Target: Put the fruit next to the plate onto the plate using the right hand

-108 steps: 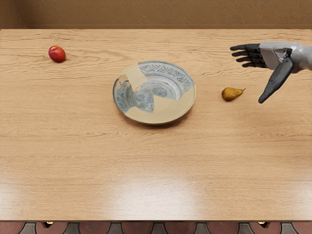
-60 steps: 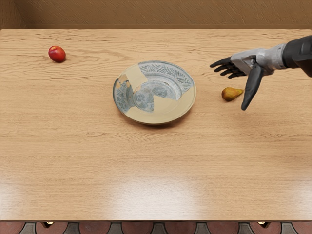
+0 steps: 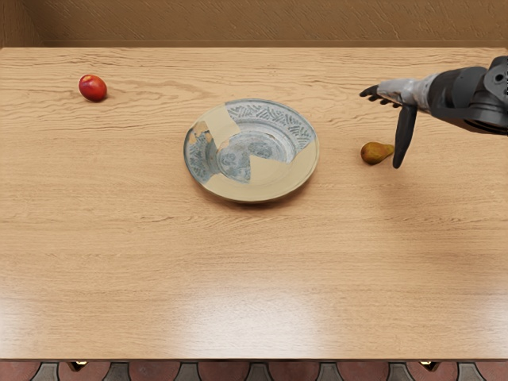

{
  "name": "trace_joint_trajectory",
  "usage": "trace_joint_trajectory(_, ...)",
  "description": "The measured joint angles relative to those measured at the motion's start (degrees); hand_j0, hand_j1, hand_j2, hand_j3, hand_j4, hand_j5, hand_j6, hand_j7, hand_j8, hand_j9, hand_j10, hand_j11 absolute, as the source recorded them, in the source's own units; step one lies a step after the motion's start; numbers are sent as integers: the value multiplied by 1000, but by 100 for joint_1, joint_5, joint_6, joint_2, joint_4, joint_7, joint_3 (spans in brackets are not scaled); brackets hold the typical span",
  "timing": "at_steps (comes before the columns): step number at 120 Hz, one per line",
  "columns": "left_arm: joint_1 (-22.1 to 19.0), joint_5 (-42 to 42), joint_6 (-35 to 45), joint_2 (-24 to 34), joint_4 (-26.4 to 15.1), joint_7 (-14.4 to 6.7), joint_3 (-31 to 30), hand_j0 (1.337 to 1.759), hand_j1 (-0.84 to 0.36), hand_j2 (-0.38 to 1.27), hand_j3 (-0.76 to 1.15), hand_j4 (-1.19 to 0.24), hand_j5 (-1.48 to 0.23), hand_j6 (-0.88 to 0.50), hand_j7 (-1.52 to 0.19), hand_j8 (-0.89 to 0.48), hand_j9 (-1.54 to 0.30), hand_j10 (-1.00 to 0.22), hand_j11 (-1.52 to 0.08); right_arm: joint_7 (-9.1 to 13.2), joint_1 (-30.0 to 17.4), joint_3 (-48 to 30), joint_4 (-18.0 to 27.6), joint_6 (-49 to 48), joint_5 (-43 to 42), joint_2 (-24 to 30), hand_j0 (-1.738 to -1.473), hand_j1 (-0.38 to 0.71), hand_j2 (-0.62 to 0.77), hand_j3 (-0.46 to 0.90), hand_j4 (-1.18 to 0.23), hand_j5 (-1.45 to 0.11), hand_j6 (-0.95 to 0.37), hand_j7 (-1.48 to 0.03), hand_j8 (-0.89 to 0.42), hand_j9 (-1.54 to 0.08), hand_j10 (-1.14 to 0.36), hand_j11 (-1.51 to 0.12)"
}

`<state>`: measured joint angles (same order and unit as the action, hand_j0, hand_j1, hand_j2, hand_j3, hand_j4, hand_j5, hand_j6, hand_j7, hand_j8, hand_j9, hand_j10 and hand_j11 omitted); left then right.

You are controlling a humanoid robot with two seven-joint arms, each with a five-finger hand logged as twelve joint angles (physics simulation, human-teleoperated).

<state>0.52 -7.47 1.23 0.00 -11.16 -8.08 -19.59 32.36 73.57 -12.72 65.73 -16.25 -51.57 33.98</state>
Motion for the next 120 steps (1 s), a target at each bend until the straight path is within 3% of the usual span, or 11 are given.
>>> trace_joint_trajectory(24,1,0,0,0,0,0,0,1658,349,0,0,0,0,0,0,0,0,0,0,10,-219,363,-46,938,-525,-408,-1658,-309,-6,0,-38,-45,-39,-45,-38,-45,-37,-45)
trace_joint_trajectory(55,-6,0,0,0,0,0,0,1658,349,0,0,0,0,0,0,0,0,0,0,13,-314,687,-126,1276,-756,-546,-1658,-253,-15,0,-85,-106,-87,-105,-85,-106,-84,-106)
trace_joint_trajectory(120,-1,0,0,0,0,0,0,1658,349,0,0,0,0,0,0,0,0,0,0,-42,-377,1033,-1309,1316,-914,-1410,-1658,-170,-28,0,-154,-197,-156,-196,-155,-196,-153,-196)
